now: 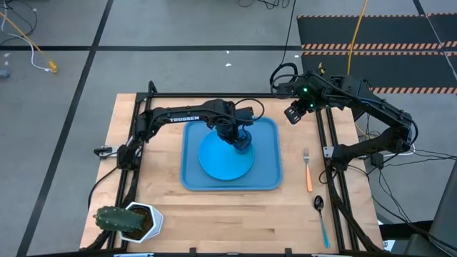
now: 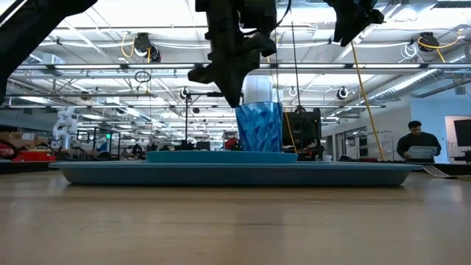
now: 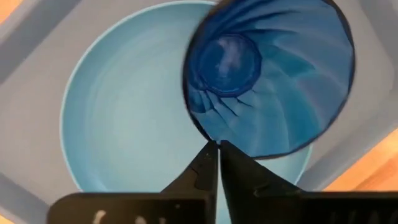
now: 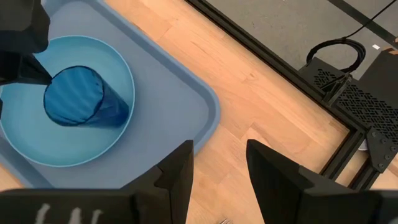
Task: Pick and place plate/cup/fork/spoon on tray
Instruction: Put the blue glass on the blue serving tray to the top left of the blue plate
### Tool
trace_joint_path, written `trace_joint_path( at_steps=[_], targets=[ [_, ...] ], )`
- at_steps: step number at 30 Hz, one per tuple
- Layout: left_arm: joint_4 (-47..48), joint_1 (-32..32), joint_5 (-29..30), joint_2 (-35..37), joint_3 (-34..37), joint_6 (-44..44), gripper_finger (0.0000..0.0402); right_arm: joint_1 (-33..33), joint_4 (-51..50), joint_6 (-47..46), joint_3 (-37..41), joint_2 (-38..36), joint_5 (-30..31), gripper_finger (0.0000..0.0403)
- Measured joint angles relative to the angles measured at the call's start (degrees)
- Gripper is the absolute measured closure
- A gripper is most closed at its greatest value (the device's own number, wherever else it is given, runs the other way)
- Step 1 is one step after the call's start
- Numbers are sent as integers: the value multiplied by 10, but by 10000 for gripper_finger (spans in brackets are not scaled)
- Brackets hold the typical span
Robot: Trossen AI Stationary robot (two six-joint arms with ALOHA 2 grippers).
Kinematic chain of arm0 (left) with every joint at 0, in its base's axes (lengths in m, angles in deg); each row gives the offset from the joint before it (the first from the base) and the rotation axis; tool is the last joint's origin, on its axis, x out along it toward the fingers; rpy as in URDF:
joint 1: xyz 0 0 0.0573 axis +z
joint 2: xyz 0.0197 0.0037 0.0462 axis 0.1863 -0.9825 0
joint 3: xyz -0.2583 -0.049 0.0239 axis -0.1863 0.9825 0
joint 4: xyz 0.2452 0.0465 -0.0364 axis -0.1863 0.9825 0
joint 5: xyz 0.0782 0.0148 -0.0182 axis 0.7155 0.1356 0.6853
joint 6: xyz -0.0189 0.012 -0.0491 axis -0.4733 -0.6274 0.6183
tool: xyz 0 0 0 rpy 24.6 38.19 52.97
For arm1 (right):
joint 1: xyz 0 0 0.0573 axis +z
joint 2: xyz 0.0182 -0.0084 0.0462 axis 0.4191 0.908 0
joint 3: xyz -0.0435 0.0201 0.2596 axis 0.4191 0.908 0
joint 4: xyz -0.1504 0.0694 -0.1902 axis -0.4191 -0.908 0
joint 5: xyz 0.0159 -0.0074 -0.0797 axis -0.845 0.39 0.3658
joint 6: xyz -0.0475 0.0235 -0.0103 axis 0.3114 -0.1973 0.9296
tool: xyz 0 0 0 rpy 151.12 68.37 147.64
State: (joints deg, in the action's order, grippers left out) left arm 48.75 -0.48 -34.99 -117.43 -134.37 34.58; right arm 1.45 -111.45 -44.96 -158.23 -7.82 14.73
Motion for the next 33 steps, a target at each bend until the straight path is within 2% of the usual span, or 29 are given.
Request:
trace_joint_path(
  at_steps=[13, 18, 25, 30, 33],
  targets=[
    [-2, 7, -5, 0, 0, 79, 225, 0, -2, 0, 0, 0, 0, 261],
    [-9, 7, -10, 0, 0, 115, 190, 0, -2, 3, 0, 0, 0, 261],
    [-46, 6, 24, 0, 0, 152, 187, 0, -2, 15, 0, 0, 0, 261],
    [-39, 6, 57, -1, 0, 148, 213, 0, -2, 24, 0, 0, 0, 261],
    [-40, 7, 57, 0, 20, 152, 233, 0, -2, 31, 0, 0, 0, 261]
  ],
)
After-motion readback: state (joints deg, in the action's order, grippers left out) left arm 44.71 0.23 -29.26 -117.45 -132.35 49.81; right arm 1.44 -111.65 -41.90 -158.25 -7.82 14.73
